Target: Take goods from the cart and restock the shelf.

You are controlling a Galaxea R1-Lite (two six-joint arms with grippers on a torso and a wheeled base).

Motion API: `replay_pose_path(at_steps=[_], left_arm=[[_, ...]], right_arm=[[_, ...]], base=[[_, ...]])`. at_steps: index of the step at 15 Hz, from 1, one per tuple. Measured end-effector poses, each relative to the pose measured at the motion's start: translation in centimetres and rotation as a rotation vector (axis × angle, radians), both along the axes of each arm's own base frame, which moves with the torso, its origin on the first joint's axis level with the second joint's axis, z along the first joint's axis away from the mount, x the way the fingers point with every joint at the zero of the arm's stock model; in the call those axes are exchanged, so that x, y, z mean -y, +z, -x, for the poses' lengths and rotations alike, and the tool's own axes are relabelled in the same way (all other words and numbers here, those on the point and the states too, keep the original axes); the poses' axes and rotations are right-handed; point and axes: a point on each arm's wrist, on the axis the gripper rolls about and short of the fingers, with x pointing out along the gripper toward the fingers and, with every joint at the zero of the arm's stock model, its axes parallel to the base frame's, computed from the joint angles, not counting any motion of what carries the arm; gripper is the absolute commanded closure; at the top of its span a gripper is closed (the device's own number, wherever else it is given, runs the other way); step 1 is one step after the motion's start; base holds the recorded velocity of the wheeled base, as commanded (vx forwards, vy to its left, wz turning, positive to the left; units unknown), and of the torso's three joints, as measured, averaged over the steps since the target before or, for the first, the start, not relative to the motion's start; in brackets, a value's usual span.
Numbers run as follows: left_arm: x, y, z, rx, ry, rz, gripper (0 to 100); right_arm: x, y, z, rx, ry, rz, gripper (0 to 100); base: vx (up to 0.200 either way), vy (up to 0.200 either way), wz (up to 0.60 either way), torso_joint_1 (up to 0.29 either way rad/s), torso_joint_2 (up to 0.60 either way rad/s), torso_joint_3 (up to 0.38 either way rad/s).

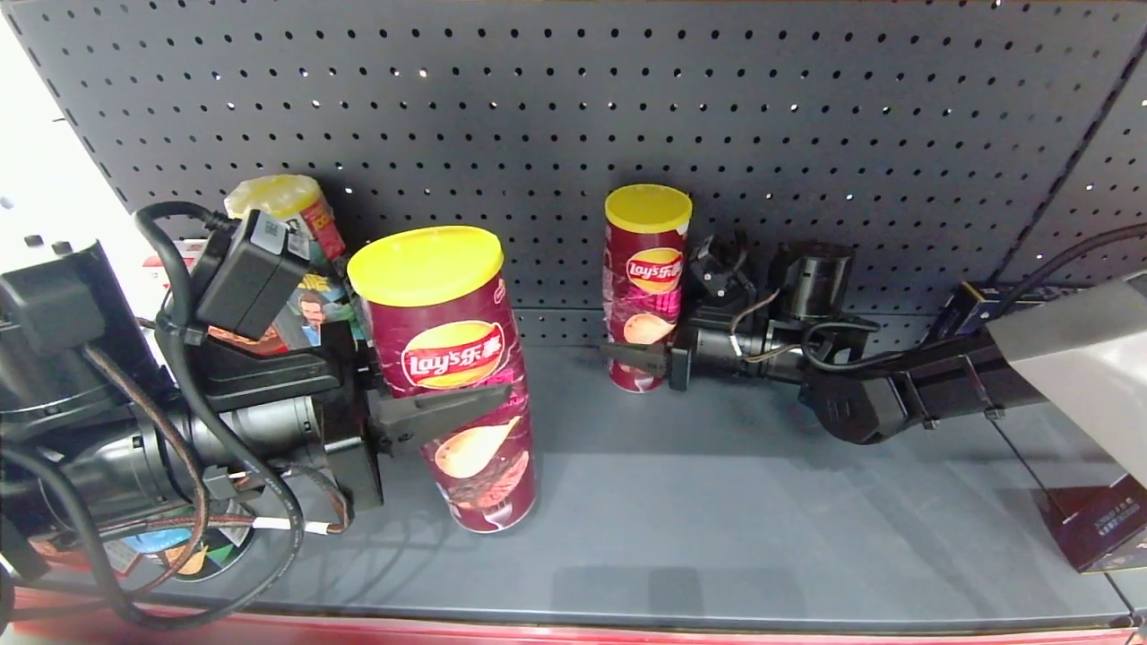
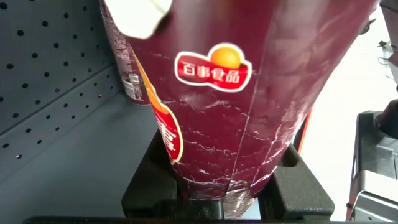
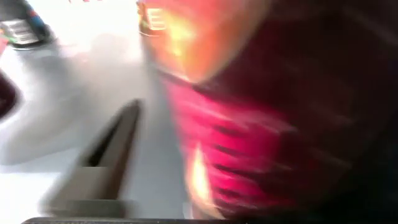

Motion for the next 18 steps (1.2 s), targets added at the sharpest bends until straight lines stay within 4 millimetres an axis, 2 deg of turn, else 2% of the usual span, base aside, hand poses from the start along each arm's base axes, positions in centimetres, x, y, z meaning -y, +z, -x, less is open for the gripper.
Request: replay_pose_path(at_steps=[4, 8, 11, 15, 18], left_arm=[[0.0, 0.0, 0.0, -0.001, 0.000, -0.001, 100], [-0.3, 0.0, -0.1, 0.002, 0.013, -0.002, 100], [-0.5, 0.0, -0.1, 0.004, 0.019, 0.000, 100], [-0.6, 0.0, -0.2, 0.004, 0.025, 0.001, 100], [-1.1, 0.1, -0.4, 0.005, 0.045, 0.001, 100]], right_arm=[[0.5, 0.2, 0.9, -0.013, -0.003, 0.006, 100], [1.7, 1.8, 3.6, -0.015, -0.012, 0.004, 100], [2.3, 3.0, 7.1, -0.041, -0.047, -0.002, 100], [1.5, 4.0, 13.9, -0.061, -0.045, -0.022, 100], [2.0, 3.6, 16.9, -0.060, -0.022, -0.020, 100]], base=[[0.000, 0.000, 0.00, 0.000, 0.00, 0.000], [0.000, 0.000, 0.00, 0.000, 0.00, 0.000], [0.000, 0.000, 0.00, 0.000, 0.00, 0.000], [0.000, 0.000, 0.00, 0.000, 0.00, 0.000], [0.000, 0.000, 0.00, 0.000, 0.00, 0.000]])
